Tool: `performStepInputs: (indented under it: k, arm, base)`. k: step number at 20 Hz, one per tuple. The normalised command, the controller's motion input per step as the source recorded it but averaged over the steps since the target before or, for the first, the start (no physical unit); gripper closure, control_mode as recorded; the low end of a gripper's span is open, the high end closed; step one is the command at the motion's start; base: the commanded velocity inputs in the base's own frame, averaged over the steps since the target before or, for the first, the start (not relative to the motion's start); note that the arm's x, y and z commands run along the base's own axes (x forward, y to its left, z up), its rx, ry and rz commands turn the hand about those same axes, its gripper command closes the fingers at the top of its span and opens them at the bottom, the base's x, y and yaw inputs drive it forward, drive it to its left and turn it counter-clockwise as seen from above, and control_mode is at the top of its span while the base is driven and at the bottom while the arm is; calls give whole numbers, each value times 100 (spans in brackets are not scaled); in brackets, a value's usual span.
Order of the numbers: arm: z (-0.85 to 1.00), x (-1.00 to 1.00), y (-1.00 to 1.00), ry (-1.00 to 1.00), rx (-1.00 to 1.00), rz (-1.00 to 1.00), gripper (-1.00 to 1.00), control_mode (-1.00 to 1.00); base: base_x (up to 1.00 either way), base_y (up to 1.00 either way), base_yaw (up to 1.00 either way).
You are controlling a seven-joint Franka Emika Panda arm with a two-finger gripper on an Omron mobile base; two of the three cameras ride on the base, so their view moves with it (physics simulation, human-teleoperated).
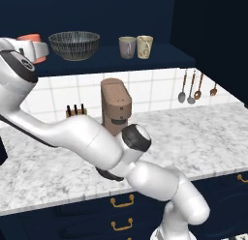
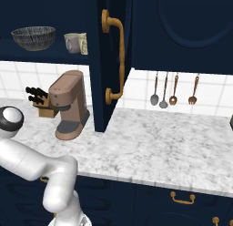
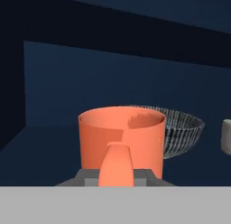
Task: Gather all objects into one cabinet and sort the glasses and bowls to opposite sides.
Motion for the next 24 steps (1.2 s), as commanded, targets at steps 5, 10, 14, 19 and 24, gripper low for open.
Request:
performStepInputs:
  k: [5, 10, 14, 19, 24]
  arm:
    - [0, -52, -79, -11, 2, -1, 100, -100]
    - [0, -39, -97, -9, 3, -1, 100, -100]
    - [0, -28, -100, -8, 5, 0, 100, -100]
    - [0, -24, -100, -8, 6, 0, 100, -100]
    - [1, -28, -100, -10, 6, 0, 100, -100]
  base:
    - [0, 0, 0]
    - [0, 0, 0]
    - [0, 0, 0]
    - [0, 0, 0]
    - [0, 0, 0]
